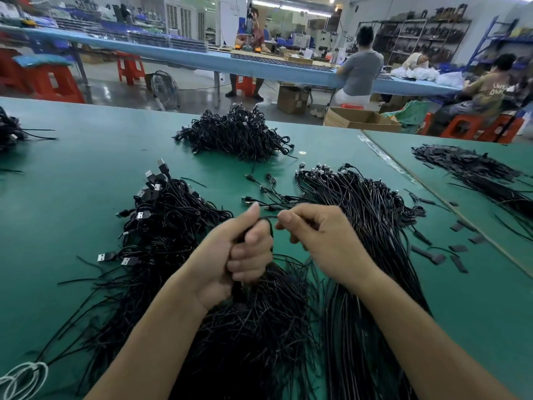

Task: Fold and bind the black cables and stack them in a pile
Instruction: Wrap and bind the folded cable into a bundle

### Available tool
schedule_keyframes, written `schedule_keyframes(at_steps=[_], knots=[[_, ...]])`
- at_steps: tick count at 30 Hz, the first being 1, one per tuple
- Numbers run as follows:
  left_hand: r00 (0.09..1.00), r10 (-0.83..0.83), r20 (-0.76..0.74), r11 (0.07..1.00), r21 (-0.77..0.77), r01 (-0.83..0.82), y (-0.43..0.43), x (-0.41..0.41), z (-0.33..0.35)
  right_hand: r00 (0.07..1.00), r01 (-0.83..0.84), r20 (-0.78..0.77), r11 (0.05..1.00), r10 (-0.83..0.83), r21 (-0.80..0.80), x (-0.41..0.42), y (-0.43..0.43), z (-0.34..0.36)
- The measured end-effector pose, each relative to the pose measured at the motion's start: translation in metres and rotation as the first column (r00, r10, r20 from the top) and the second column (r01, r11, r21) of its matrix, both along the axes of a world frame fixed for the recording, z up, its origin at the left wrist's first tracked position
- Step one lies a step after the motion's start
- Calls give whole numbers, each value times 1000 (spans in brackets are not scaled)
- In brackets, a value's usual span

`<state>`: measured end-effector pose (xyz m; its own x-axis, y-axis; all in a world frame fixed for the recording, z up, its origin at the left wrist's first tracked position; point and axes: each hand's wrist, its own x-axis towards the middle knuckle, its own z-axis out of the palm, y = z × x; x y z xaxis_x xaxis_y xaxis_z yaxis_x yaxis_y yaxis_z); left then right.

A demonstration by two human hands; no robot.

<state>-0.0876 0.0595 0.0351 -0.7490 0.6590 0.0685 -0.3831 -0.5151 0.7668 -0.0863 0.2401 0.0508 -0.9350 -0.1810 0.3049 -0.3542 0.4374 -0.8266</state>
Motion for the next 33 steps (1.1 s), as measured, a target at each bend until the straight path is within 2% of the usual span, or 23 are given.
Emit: schedule_keyframes(at_steps=[2,3,5,6,7,9,10,11,13,14,17,21,24,27,28,30,33], knots=[[995,67,70,974,212,-81,1,-1,2,998,3,54,994,-9,109,4,-4,-12],[985,143,100,951,263,-165,2,-3,2,997,-16,82,983,1,184,6,-7,-17],[929,352,110,889,270,-369,4,-7,-2,992,-84,117,933,46,350,12,-11,-24],[891,450,65,859,242,-452,5,-9,-5,989,-122,128,897,74,425,16,-13,-25],[847,531,-13,833,194,-519,7,-12,-9,986,-153,134,862,101,482,20,-15,-24],[731,623,-278,762,2,-648,11,-14,-18,981,-193,116,818,154,543,25,-17,-16],[673,593,-442,704,-120,-699,13,-15,-22,980,-197,96,807,173,556,26,-17,-10],[643,496,-584,657,-232,-717,14,-13,-24,981,-187,68,803,181,566,26,-15,-3],[635,254,-729,596,-400,-697,16,-9,-26,987,-131,-5,810,163,571,24,-8,8],[655,202,-728,595,-440,-672,17,-7,-25,990,-91,-39,823,136,561,22,-4,12],[795,198,-574,710,-475,-520,19,-1,-17,991,-15,-115,905,70,426,19,6,18],[890,70,-450,776,-536,-332,15,4,-9,986,8,-160,968,33,252,14,9,24],[937,4,-350,895,-416,-160,7,6,-6,993,-119,-20,992,120,30,11,8,24],[962,-37,-271,964,-264,-38,5,6,-6,948,-210,176,934,267,-288,15,8,21],[963,-30,-267,967,-251,-40,6,6,-6,936,-216,199,922,289,-322,16,9,21],[960,39,-278,955,-274,-118,9,4,-8,963,-166,164,951,214,-262,14,11,17],[947,205,-246,926,-264,-269,9,-2,-11,988,90,128,994,-82,-61,6,19,-2]])
